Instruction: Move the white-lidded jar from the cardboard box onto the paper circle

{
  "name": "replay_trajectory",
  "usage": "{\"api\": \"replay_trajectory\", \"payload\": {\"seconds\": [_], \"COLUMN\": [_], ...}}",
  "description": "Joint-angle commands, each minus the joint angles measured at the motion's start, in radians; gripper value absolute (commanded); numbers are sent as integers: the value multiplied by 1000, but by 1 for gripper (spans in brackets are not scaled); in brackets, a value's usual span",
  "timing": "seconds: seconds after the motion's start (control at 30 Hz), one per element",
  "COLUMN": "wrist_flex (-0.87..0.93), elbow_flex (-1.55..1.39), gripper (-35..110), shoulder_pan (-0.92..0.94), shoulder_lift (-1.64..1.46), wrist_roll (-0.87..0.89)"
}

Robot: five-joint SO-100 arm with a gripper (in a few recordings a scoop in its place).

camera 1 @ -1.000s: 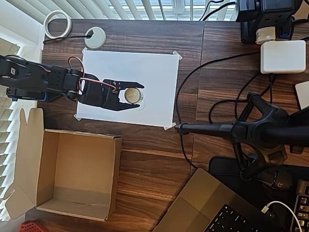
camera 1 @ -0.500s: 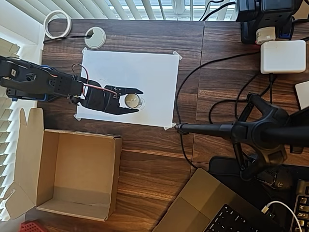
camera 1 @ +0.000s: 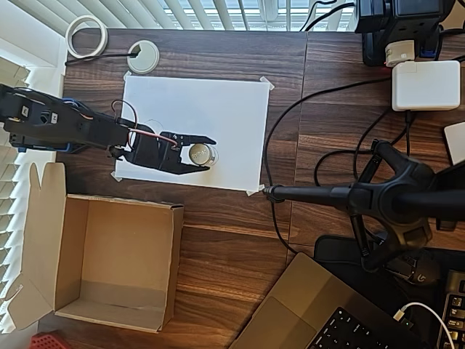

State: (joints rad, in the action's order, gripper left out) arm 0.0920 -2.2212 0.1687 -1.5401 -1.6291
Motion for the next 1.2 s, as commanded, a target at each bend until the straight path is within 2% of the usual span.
{"api": "replay_trajectory", "payload": {"seconds": [0.0,1.17], "wrist_flex": [-38,-87], "elbow_flex": [12,5], "gripper": [1,1], "shoulder_pan": [5,-6], "shoulder_lift": [-31,9], "wrist_roll": [-6,-11]}}
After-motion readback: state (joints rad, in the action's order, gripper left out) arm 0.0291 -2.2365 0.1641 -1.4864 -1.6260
